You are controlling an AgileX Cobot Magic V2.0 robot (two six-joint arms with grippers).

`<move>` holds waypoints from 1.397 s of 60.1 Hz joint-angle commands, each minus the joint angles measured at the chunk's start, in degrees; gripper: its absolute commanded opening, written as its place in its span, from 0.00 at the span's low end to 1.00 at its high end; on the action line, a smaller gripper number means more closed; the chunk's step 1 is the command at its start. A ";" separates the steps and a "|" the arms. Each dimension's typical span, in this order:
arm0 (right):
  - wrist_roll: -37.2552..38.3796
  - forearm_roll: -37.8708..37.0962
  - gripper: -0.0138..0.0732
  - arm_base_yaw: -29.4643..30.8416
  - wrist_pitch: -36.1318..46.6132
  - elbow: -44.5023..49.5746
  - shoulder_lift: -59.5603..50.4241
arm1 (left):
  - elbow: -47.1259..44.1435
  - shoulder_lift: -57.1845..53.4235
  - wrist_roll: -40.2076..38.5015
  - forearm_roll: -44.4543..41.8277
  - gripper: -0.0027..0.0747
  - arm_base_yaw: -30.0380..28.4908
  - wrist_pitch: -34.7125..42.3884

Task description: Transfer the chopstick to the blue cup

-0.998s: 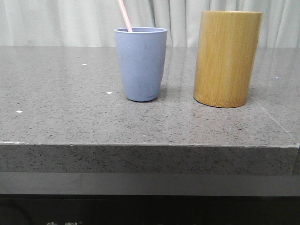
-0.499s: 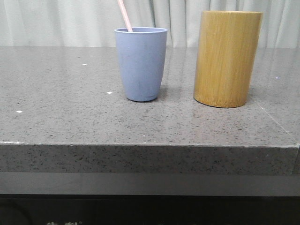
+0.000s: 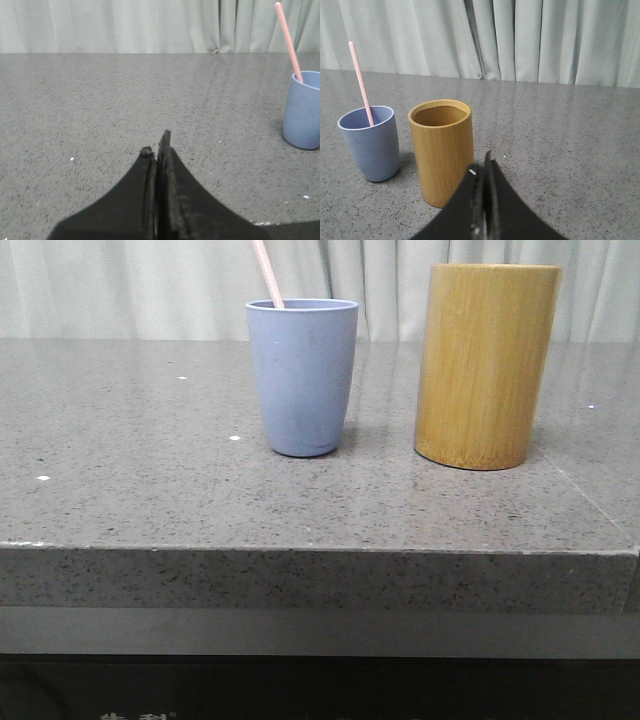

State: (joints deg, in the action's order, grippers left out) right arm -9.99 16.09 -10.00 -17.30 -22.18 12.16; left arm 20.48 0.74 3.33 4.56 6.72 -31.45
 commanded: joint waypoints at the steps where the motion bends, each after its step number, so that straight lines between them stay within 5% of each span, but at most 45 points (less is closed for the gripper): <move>1: -0.18 0.40 0.06 0.17 4.75 -1.41 0.50 | -2.20 -2.72 -0.33 0.78 0.01 -1.12 6.46; 32: -0.18 0.40 0.06 0.17 4.69 -1.41 0.62 | -21.20 -2.53 -0.33 0.93 0.01 -1.16 24.93; 84: -0.18 0.40 0.06 0.17 4.69 -1.41 0.62 | -21.03 -2.44 -0.33 0.93 0.01 -1.16 23.62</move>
State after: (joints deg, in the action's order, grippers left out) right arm -9.99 16.19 -10.00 -17.30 -22.13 12.16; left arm -0.08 -0.27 3.33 4.90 5.66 -12.56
